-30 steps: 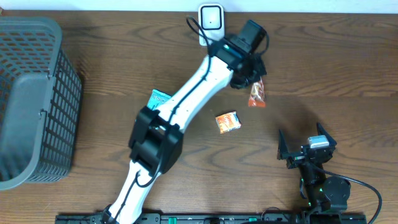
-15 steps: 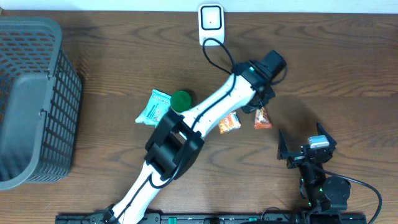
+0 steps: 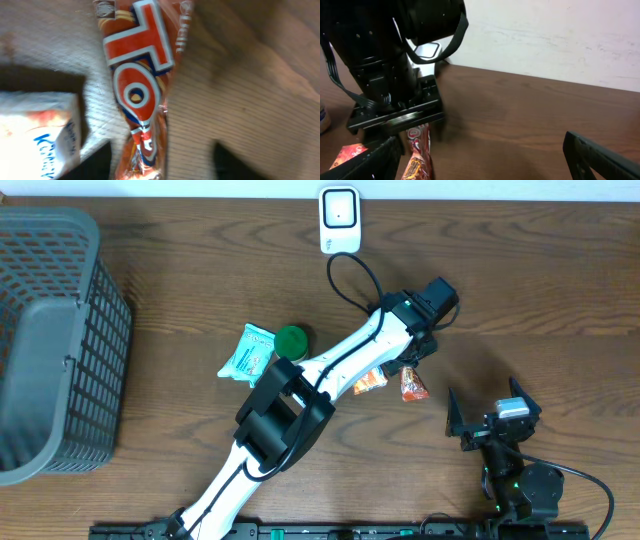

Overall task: Scan the item barcode
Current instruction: 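Lift the red TOP bar with left gripper and drop it right of orange pack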

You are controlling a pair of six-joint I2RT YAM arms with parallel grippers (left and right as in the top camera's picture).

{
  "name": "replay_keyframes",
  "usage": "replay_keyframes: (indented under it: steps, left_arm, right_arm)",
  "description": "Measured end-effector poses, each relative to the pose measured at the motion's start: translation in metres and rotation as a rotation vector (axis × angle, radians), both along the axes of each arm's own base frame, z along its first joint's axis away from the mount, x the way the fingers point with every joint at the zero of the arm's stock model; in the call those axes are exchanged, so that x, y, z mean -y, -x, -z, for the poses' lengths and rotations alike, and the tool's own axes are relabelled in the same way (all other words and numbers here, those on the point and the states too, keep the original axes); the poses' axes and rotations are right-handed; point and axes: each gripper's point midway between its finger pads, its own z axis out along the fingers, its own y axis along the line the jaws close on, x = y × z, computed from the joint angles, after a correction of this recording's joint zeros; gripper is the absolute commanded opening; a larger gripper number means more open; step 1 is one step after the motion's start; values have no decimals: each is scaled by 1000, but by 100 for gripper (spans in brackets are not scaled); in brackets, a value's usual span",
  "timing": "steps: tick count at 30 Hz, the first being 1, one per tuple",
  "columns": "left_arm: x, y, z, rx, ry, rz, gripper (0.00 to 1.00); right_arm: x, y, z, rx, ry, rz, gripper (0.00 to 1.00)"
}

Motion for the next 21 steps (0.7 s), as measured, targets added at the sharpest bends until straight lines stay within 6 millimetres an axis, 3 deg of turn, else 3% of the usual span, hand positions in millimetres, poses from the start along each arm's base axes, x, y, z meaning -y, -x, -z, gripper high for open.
replay_keyframes:
  steps: [6,8,10,12,15,16,18,21]
  left_arm:
    - [-10,-18,-11,64,-9,53,84]
    - [-22,-34,-25,109,-14,54,86]
    - [-43,-57,-55,188,-12,46,86]
    - [-69,-81,-95,282,-5,25,86]
    - [-124,-116,-175,470,7,-31,86]
    - [-151,-126,-213,561,3,-58,86]
    - [-190,-132,-267,689,-13,-91,87]
    - [-249,-119,-348,886,-78,-133,92]
  right_arm:
    - [0,0,0,0,0,0,99]
    - [0,0,0,0,0,0,99]
    - [0,0,0,0,0,0,99]
    - [0,0,0,0,0,0,99]
    - [0,0,0,0,0,0,99]
    - [0,0,0,0,0,0,99]
    - [0,0,0,0,0,0,99]
    - [0,0,0,0,0,0,99]
